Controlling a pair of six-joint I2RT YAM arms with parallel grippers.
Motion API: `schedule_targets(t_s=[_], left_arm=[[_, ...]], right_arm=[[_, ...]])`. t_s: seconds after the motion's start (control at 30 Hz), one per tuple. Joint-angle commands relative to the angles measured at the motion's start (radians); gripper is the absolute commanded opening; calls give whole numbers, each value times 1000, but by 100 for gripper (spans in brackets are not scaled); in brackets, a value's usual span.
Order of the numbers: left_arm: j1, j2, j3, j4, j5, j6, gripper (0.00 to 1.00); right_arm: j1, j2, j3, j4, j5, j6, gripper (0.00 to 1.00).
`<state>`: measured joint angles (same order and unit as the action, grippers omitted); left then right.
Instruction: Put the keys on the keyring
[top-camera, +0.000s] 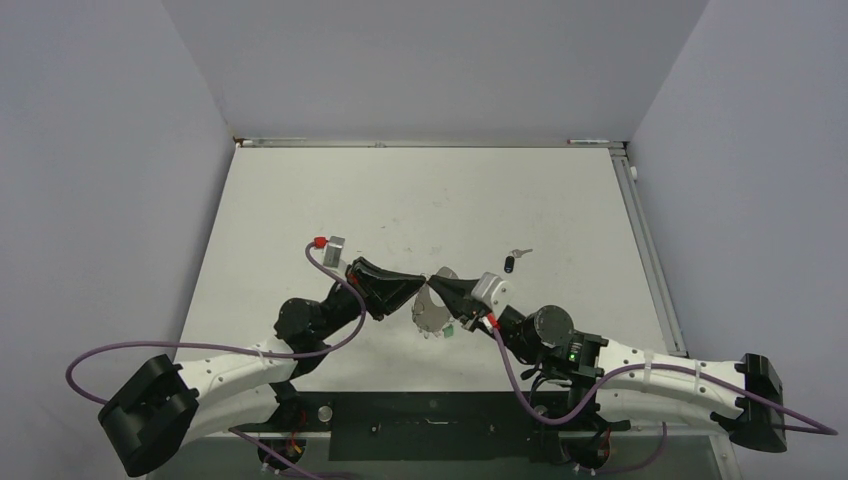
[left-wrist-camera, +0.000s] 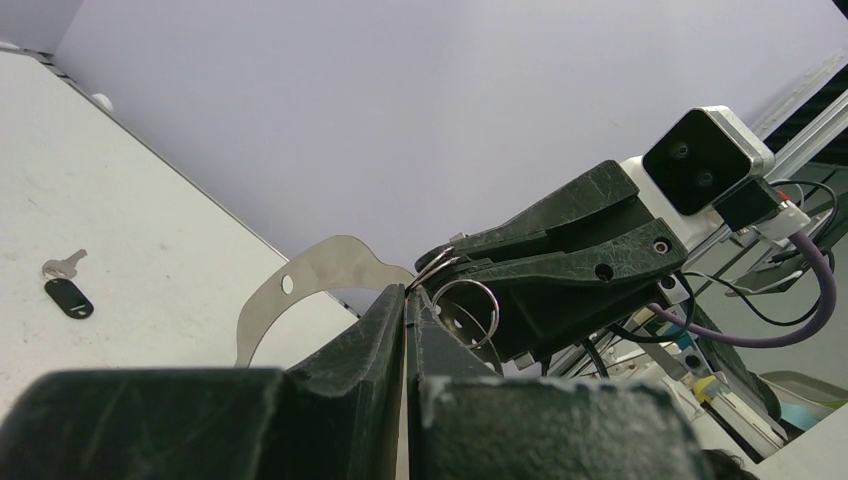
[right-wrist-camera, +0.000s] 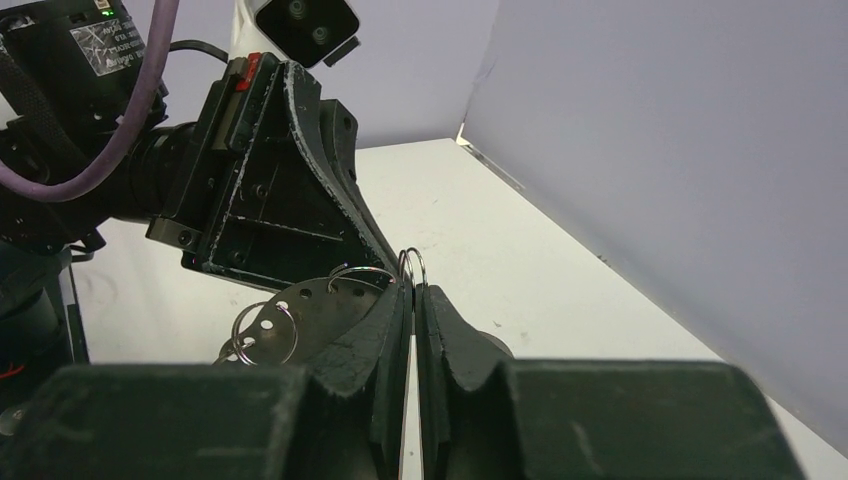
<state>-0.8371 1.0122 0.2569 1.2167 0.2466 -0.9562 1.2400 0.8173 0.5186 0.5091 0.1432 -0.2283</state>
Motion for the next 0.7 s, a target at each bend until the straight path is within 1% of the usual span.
schedule_targets(t_s=[0.0,0.23,0.37,0.4,0.5,0.57,0.6,0.67], left_arm=[[-31,-1,27,85,62,8,0],[-37,4,12,110,56,10,0],[-38,1,2,114,53,18,0],[-38,-4,-1,108,49,24,3],[-37,-29,-12,73,28,51,19],[-37,-49,-17,45,17,70,26],[-38,-58,-19,30,10,80,29],[-38,-78,-18,-2,2,97,31]], right_arm=[[7,22,53,31,29,-9,8],[7,28,59,13,29,-1,5],[7,26,84,-47,9,-2,5],[7,20,86,-54,7,-4,5],[7,3,88,-72,-3,-14,5],[8,-2,93,-88,-14,-25,5],[9,-2,97,-101,-20,-29,5],[8,1,104,-117,-36,-38,5]])
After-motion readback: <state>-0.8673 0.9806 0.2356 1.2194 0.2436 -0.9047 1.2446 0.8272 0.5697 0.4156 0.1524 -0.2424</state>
